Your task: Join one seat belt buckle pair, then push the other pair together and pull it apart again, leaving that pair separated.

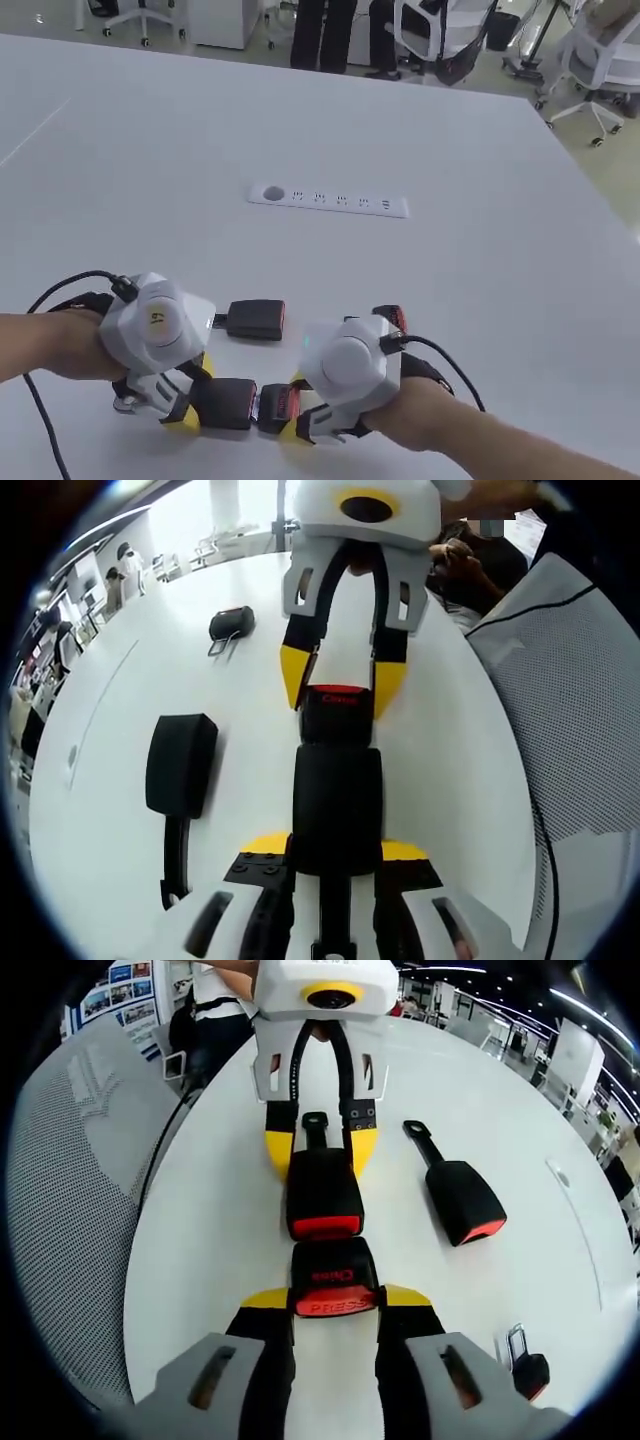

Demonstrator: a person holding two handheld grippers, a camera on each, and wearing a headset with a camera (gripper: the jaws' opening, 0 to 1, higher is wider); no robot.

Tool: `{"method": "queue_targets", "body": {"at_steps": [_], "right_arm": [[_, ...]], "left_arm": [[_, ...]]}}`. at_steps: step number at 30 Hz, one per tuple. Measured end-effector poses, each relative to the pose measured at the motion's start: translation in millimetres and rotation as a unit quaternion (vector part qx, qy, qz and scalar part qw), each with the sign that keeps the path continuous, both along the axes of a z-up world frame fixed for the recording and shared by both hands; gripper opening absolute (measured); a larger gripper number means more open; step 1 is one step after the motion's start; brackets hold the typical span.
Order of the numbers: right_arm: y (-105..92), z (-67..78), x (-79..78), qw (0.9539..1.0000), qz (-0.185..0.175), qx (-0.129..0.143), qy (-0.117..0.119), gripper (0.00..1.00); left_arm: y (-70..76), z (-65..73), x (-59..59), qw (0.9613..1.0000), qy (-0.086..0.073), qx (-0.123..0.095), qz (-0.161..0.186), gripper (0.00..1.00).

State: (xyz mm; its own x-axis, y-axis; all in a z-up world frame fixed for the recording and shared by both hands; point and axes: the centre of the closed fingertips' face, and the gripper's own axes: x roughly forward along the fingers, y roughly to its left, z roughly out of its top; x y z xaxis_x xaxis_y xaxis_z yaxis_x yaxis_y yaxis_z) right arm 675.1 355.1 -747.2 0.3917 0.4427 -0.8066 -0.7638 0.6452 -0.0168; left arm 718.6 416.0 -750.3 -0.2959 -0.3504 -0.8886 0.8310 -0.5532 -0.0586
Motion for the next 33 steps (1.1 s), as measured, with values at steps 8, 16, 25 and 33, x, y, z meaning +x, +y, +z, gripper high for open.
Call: {"method": "queue_targets", "body": {"at_steps": [8,16,25,33], "right_arm": [[-8.9,-0.8,-4.9,0.9998,0.012,-0.016,0.010,0.28],[-17.8,-1.4,-11.8,0.9998,0.014,-0.011,0.002,0.28],[-25.7,-2.2,-14.8,0.9997,0.016,-0.016,0.005,0.29],[-35.6,-3.2,-21.9,0.9996,0.015,-0.019,0.012,0.29]], "left_arm": [[-0.2,-0.2,0.4,1.0000,-0.002,0.003,0.001,0.30],[-1.9,-0.3,-1.7,0.9999,-0.007,0.008,0.000,0.30],[-1.3,-0.3,-1.2,0.9999,-0.006,0.011,0.000,0.31],[-1.3,-0.4,-1.2,0.9999,-0.006,0.016,0.000,0.31]]}}
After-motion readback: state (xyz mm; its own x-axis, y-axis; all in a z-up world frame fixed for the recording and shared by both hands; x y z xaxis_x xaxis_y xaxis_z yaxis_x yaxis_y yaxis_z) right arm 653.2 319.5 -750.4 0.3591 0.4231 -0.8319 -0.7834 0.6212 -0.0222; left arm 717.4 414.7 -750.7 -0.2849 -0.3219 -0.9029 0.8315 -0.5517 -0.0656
